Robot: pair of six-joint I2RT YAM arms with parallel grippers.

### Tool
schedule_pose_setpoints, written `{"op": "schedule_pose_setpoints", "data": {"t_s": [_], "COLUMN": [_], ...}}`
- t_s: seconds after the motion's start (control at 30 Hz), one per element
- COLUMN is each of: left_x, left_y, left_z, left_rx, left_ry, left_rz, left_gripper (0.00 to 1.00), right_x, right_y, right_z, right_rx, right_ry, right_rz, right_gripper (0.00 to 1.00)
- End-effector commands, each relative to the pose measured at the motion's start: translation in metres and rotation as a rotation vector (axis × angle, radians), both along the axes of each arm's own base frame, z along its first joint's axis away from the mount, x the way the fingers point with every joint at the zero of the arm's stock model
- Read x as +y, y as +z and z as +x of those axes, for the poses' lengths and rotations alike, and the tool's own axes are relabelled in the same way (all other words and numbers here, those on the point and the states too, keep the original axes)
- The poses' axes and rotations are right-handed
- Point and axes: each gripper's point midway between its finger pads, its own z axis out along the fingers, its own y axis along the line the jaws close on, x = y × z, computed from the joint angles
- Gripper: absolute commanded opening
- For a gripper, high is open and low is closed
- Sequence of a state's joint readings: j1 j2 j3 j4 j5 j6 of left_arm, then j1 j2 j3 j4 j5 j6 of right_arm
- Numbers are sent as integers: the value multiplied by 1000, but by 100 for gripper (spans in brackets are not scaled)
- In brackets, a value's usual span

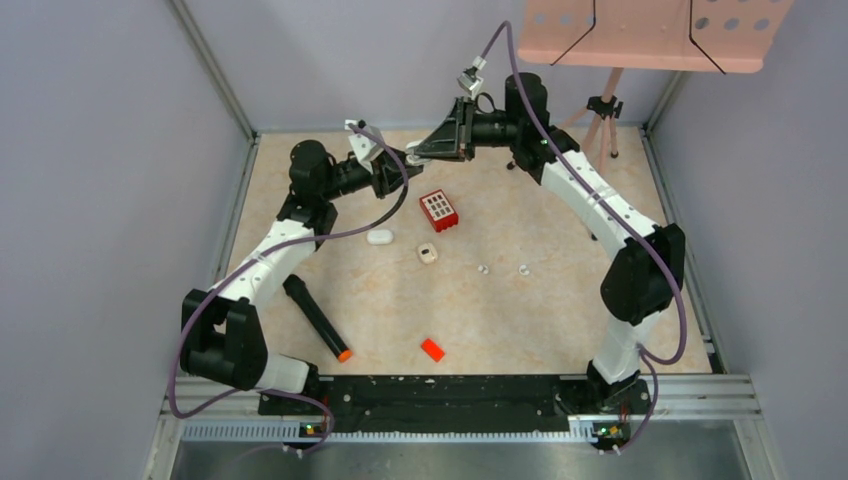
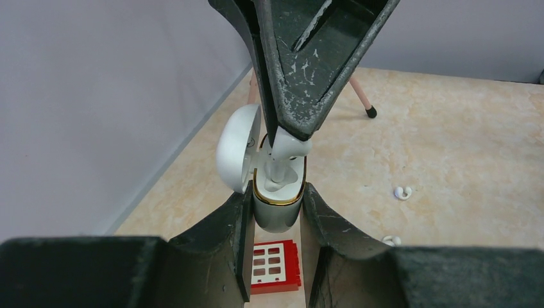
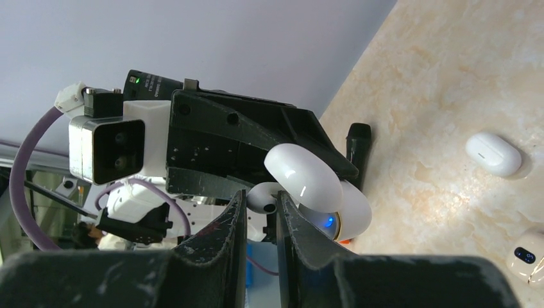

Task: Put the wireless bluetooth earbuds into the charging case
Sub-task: Place the earbud in the charging case.

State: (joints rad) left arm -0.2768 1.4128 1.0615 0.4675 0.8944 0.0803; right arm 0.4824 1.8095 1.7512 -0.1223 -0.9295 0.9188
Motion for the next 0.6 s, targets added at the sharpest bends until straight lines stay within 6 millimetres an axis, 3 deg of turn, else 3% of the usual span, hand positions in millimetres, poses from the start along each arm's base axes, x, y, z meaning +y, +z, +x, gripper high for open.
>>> {"op": "schedule_pose_setpoints", "data": {"t_s": [0.0, 0.57], "left_x": [-2, 0], "left_y": [30, 38], "left_z": [-7, -7], "left_rx": [-97, -108], "left_ry": [-19, -8], "left_rz": [-16, -29], "left_gripper": [0, 0], "right_x": [8, 13], "right_y": [21, 14], "right_z": [-1, 1], "right_rx": [-71, -66], "right_ry": [3, 7], "right_rz": [24, 8], "right_gripper": [0, 0]}}
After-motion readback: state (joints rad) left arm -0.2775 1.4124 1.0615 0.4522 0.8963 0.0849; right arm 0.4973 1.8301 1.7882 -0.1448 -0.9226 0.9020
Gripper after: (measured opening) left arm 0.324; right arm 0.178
